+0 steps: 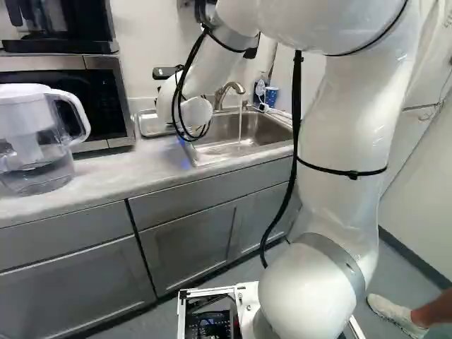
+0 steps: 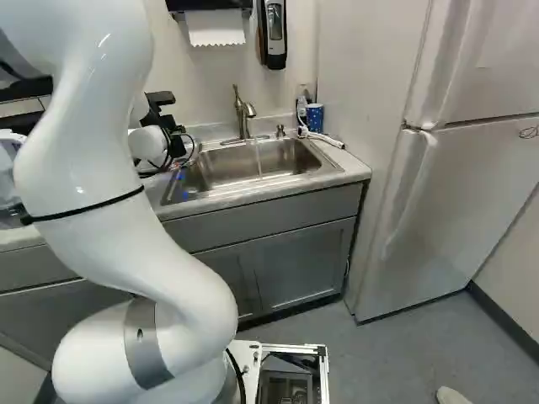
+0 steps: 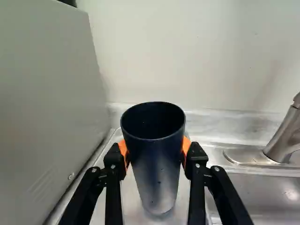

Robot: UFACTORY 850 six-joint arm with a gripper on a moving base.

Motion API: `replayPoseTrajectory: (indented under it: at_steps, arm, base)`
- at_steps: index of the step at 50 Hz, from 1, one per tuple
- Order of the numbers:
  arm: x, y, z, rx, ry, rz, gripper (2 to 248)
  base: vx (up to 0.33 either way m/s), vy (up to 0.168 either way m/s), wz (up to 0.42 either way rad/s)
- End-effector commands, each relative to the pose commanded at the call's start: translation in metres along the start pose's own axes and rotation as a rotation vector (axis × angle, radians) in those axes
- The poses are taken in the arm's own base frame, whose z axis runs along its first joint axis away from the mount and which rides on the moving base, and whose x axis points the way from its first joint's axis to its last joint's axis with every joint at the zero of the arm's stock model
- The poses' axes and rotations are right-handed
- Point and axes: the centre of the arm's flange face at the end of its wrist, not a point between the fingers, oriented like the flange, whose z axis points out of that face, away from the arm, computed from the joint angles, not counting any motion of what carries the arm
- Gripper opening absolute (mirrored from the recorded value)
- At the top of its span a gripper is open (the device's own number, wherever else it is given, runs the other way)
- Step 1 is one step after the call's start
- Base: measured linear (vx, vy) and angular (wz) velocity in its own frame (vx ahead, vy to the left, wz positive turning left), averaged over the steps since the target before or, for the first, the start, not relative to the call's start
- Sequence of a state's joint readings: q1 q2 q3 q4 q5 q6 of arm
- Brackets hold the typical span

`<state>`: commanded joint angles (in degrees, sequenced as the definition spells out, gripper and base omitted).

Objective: Rinse the cup and place it in the tray

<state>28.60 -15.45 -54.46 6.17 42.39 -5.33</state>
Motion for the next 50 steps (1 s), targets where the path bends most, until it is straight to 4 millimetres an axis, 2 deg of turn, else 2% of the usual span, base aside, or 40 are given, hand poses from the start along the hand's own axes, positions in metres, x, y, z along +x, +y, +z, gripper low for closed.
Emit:
replayPoseTrajectory:
  at_steps: [9,29,30,35,36,40,41,45,46,50]
  arm:
    - [-0.0090,-0.0011,0.0026,0.001,-0.010,-0.002,125]
    - [-0.0090,-0.0011,0.0026,0.001,-0.010,-0.002,125]
    - [-0.0090,-0.0011,0.0026,0.001,-0.010,-0.002,143]
    - [-0.0090,-0.0011,0.0026,0.001,-0.010,-0.002,143]
    - [-0.0090,-0.0011,0.0026,0.001,-0.010,-0.002,176]
    - [-0.0090,-0.0011,0.0026,0.001,-0.010,-0.002,176]
    - [-0.0090,-0.0011,0.0026,0.001,-0.010,-0.002,211]
    - [-0.0084,-0.0011,0.0025,0.001,-0.009,-0.001,211]
    - [-0.0079,-0.0011,0.0023,0.001,-0.008,-0.001,245]
    - [-0.0048,-0.0010,0.0017,0.001,-0.002,-0.001,245]
  base:
    - [0.000,0.000,0.000]
    - [0.000,0.000,0.000]
    - [0.000,0.000,0.000]
    - [0.000,0.000,0.000]
    - [0.000,0.000,0.000]
    - [0.000,0.000,0.000]
    - [0.000,0.000,0.000]
    - [0.000,0.000,0.000]
    - [0.000,0.000,0.000]
    - [0.000,0.000,0.000]
